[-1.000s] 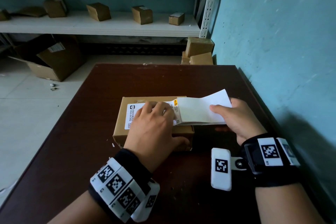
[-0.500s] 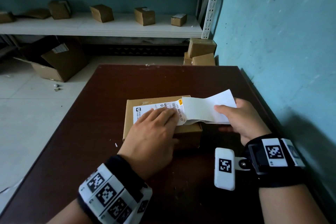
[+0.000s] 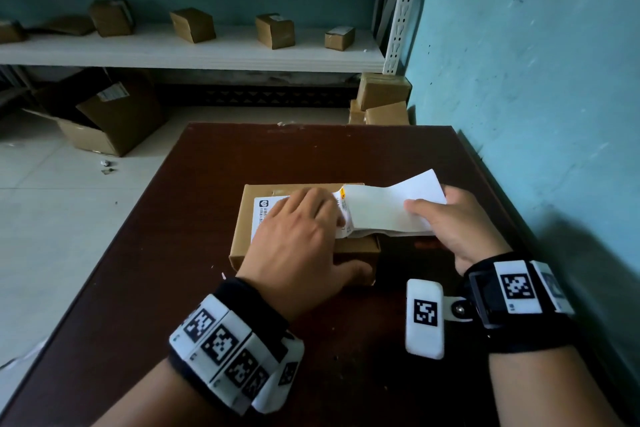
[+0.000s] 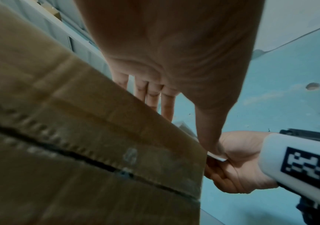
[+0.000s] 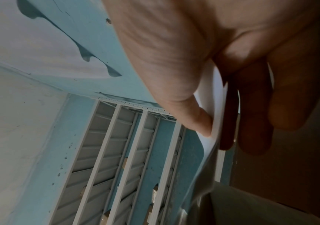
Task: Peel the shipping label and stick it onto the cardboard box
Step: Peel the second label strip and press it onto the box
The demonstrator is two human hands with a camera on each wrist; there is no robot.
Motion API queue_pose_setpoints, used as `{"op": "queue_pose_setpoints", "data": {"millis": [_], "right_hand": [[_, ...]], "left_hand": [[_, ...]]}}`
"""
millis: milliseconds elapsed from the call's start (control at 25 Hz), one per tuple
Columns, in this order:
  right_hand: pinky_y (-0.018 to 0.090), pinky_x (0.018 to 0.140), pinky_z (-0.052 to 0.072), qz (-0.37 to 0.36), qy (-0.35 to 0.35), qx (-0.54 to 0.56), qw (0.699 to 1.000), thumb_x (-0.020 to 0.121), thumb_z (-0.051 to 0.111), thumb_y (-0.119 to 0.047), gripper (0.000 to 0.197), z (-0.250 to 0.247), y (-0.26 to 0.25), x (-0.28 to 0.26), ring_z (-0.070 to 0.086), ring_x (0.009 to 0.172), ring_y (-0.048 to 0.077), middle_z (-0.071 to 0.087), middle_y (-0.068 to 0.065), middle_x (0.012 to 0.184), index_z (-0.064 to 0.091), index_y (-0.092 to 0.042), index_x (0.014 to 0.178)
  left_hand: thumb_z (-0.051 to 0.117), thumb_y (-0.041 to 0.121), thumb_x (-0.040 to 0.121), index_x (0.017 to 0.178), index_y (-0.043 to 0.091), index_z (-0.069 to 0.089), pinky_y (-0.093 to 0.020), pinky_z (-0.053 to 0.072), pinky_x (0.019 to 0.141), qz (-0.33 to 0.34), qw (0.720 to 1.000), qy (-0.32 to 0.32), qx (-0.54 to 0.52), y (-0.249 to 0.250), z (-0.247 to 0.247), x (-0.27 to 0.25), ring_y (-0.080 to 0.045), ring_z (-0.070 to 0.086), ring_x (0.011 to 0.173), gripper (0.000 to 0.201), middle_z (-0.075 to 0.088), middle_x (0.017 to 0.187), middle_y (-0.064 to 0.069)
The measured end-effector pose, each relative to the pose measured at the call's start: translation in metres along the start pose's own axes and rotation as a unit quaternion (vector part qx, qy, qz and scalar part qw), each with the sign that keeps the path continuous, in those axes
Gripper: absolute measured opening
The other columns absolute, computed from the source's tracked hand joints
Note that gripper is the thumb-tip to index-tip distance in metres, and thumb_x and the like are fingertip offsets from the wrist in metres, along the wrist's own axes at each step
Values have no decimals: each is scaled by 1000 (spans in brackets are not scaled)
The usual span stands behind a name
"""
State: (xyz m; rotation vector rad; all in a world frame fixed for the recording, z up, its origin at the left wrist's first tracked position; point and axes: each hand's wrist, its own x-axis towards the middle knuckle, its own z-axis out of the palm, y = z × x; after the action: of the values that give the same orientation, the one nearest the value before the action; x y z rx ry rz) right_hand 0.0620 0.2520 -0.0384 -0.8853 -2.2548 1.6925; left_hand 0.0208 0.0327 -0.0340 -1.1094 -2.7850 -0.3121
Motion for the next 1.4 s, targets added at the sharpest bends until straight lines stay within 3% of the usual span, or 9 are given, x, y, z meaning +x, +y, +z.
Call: {"op": "queue_pose_setpoints", "data": {"millis": [80,120,160,320,560,960,1160,1400], "right_hand": [[29,57,54,2,-4,-1,1000,91,66,-20,17,2,-1,1,67,88,16,72,0,98,67,-17,107],[31,59,57,4,-5,2,1000,91,66,-20,17,2,0,1,68,89,18,72,1,99,67,-17,108],[33,62,58,8,-5,3,1000,91,66,-20,18,2,1,2,69,90,20,73,1,99,67,-17,108],[38,67,61,7,-5,9,1000,91,66,-19,13,-1,4,3,71,90,21,74,2,98,68,-20,103],[40,70,61,4,-7,25,1000,90,66,-19,5,-2,4,4,70,88,18,73,-1,94,66,-24,90],[34,60,57,10,-18,39,999,91,67,-20,7,-6,8,5,69,93,20,72,-1,99,64,-25,94],[36,63,59,4,-19,40,999,90,69,-19,8,-10,11,8,71,91,20,74,-1,98,66,-24,95],[36,64,60,4,-34,34,999,90,70,-18,17,-15,13,10,72,91,20,75,-1,100,69,-21,106]], "left_hand": [[48,87,68,153,13,24,-38,14,123,-8,998,-63,17,2,6,9,-20,11,152,114,19,163,-2],[48,87,69,157,11,7,-40,5,125,-11,996,-86,31,1,9,12,-20,-3,153,123,3,166,-4],[47,87,70,157,10,0,-41,2,125,-10,995,-92,41,0,13,14,-20,-7,153,125,-3,166,-5],[40,89,71,157,15,8,-42,10,124,2,997,-57,52,-6,17,16,-22,10,152,118,14,164,-4],[35,88,74,157,16,5,-43,10,124,-3,996,-57,73,-4,21,15,-23,9,151,115,12,164,-5],[37,89,73,157,19,9,-42,9,124,0,997,-44,65,-5,20,14,-21,11,151,112,14,163,-2],[35,90,73,157,19,11,-42,11,124,2,996,-47,70,-6,21,15,-21,12,151,113,15,163,-2],[33,90,74,157,20,7,-41,8,124,8,996,-48,73,-6,21,13,-21,9,152,112,12,164,-2]]}}
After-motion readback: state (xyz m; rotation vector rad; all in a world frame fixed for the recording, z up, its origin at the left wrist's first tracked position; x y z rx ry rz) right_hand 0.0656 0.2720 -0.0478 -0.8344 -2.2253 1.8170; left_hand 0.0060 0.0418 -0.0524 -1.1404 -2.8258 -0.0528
